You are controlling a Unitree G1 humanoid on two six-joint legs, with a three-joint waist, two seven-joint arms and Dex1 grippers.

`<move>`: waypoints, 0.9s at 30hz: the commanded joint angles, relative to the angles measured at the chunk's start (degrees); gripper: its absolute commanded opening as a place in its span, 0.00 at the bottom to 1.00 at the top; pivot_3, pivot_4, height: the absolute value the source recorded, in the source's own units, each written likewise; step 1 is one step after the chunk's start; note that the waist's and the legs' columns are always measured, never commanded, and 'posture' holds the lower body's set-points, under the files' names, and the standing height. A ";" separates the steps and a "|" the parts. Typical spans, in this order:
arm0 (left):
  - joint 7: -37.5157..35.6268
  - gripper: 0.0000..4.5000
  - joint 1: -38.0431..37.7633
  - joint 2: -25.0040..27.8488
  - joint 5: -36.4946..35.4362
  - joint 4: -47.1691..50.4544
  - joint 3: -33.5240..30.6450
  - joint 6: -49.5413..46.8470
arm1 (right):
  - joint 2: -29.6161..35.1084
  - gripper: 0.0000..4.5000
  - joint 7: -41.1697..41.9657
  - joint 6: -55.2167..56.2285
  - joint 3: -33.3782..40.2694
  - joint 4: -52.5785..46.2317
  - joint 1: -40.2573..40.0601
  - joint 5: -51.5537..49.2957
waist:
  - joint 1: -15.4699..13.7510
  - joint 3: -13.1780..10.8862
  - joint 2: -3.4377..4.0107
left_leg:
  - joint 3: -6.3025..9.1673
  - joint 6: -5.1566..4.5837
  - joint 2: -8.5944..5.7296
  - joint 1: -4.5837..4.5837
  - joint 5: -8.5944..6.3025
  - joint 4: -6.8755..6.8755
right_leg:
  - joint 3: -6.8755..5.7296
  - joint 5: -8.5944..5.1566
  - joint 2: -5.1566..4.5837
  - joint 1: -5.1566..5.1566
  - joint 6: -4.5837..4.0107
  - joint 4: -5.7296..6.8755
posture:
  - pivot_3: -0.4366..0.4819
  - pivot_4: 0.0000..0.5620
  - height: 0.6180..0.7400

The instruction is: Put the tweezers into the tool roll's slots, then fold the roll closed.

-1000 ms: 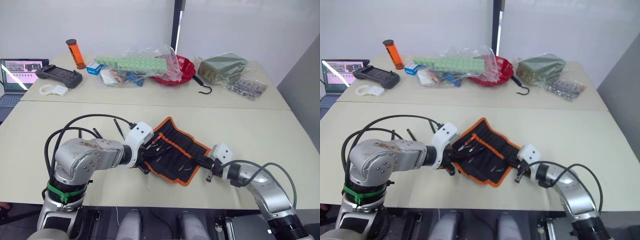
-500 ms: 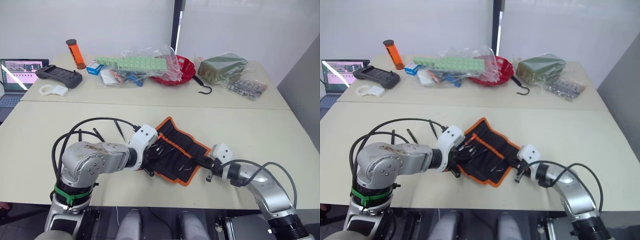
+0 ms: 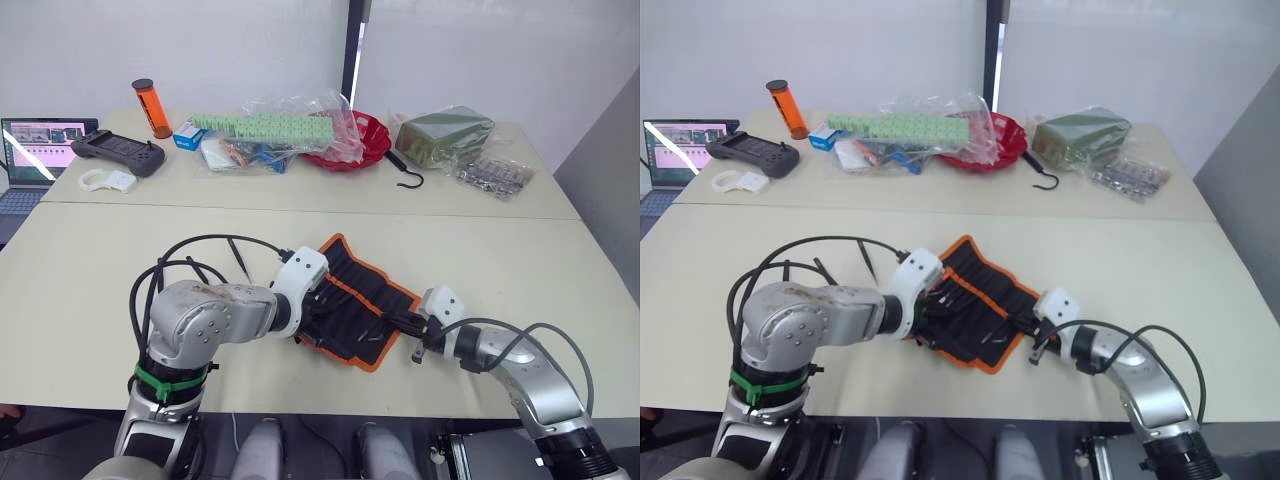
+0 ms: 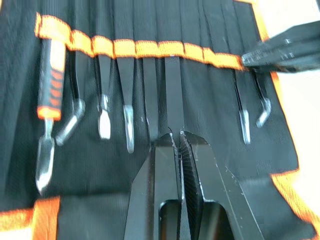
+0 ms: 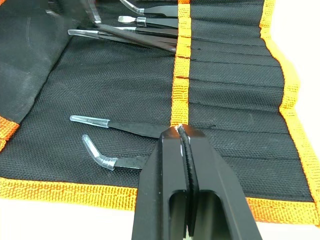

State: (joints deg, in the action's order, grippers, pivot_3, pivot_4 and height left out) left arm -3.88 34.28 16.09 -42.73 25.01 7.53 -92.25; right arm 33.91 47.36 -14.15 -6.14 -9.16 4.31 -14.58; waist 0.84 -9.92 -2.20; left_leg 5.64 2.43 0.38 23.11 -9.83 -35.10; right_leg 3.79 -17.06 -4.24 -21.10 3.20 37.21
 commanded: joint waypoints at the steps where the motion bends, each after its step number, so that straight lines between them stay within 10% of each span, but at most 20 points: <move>1: -0.05 0.01 1.83 -1.27 3.48 -0.76 2.41 2.32 | -0.36 0.00 -0.07 -1.99 -2.03 0.70 -0.33 1.54 | 0.06 0.00 0.00 | 0.00 0.00 0.00 0.00 0.00 0.00 | 0.00 0.00 0.00 0.00 0.00 0.00 | 0.48 0.27 1.00; 27: -9.59 0.01 1.50 -4.61 15.01 -12.48 8.22 19.10 | -1.88 0.00 -1.72 -2.75 -3.76 1.08 0.42 2.37 | -0.10 0.01 0.02 | 0.00 -0.01 -0.04 0.02 0.00 -0.11 | 0.01 0.04 -0.04 0.03 0.08 0.00 | 0.48 0.27 1.00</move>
State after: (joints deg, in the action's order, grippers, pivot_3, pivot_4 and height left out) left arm -13.12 35.33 12.24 -28.18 11.69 16.99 -73.83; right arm 31.95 45.66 -15.26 -8.50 -9.42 5.74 -13.73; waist 0.73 -9.90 -2.17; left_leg 5.64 2.42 0.34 23.13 -9.83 -35.22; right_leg 3.80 -17.02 -4.28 -21.07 3.28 37.20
